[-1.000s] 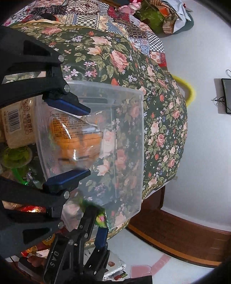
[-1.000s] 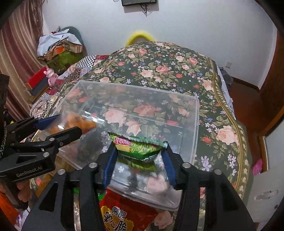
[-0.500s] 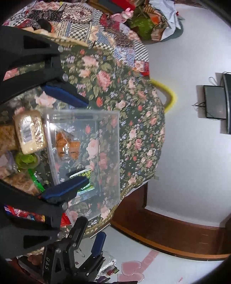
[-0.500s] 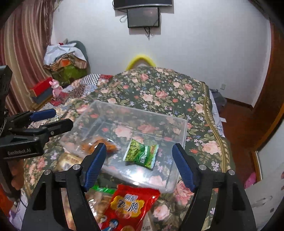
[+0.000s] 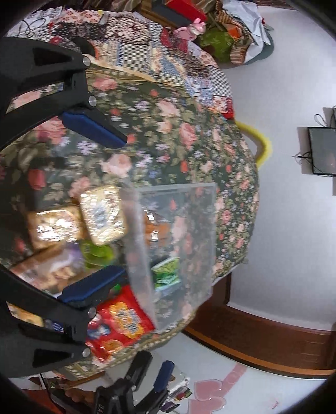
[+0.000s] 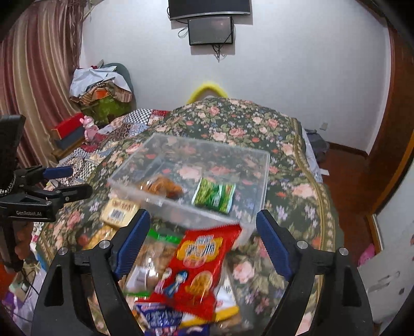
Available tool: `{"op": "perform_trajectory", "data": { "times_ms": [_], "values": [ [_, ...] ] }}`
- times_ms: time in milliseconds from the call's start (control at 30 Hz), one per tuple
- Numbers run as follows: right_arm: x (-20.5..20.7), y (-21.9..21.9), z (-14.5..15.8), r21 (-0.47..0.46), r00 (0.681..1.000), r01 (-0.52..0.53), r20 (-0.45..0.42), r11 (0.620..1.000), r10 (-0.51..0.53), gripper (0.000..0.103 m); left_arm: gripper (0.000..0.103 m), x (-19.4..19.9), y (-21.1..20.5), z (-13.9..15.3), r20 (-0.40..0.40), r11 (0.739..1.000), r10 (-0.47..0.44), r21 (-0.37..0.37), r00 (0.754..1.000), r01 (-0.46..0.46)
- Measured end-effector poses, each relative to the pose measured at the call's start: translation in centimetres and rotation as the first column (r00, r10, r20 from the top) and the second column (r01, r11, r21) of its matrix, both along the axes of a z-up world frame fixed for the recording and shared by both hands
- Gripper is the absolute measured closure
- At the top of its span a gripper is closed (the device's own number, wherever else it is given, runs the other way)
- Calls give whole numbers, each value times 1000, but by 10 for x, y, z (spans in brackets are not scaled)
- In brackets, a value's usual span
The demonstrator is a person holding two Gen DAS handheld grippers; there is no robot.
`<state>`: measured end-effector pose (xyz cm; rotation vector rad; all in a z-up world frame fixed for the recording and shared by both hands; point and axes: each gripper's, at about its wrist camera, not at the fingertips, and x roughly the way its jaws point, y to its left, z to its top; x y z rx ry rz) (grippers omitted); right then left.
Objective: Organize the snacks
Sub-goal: 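Lower the left tool onto the cracker pack while the right tool grasps the red chip bag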
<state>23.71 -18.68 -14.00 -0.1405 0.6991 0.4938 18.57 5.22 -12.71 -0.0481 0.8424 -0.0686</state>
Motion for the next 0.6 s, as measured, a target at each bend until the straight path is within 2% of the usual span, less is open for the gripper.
{"op": "perform_trajectory", "data": {
  "times_ms": [333,600],
  "values": [
    [-18,-2,-42,-61,997,16,-80,998,-20,17,10,-31,1,-58,-141,1000,-13,17,990,15],
    [-19,-5,-63,-49,988,32,-151,998,-39,17,10,-32,-7,-83,-186,1000,-31,-7,982,30]
  ]
}}
